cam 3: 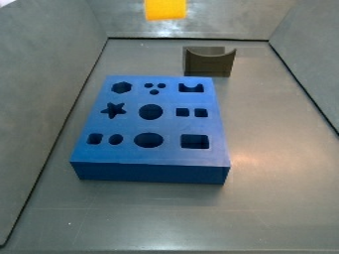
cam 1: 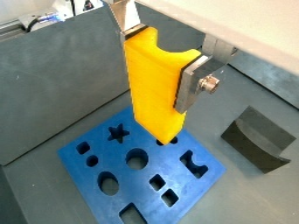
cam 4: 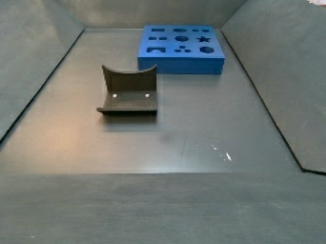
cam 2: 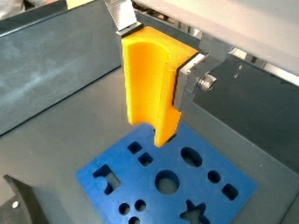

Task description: Insert the arch object.

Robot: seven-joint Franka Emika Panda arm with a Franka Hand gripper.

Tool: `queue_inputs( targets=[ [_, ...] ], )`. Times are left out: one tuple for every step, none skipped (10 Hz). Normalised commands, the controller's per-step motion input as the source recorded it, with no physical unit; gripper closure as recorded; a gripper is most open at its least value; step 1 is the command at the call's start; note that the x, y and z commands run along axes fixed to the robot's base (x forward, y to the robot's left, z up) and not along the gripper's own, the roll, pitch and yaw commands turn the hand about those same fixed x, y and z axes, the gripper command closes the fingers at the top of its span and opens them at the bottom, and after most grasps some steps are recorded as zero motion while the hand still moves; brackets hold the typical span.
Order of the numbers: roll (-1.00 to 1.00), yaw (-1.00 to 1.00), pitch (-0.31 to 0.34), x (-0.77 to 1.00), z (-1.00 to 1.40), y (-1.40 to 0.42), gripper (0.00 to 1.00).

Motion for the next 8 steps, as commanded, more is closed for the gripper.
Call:
queue_inputs(
  targets=[
    [0.0, -0.01, 0.039, 0.34, -1.0, 0.5, 1.0],
    [0.0, 0.0, 0.039, 0.36, -1.0, 0.49, 1.0],
    [0.0, -0.01, 0.033, 0.36, -1.0, 0.5, 1.0],
    [0.0, -0.11, 0.03, 0.28, -1.0, 0.43, 1.0],
    [0.0, -0.33, 0.03, 0.27, -1.0, 0.31, 1.0],
    [-0.02, -0.42, 0.03, 0.28, -1.0, 0.25, 1.0],
    [-0.09, -0.46, 0.026, 0.21, -0.88, 0.18, 1.0],
    [-0.15, -0.4, 0.033, 0.26, -0.77, 0.19, 1.0]
  ],
)
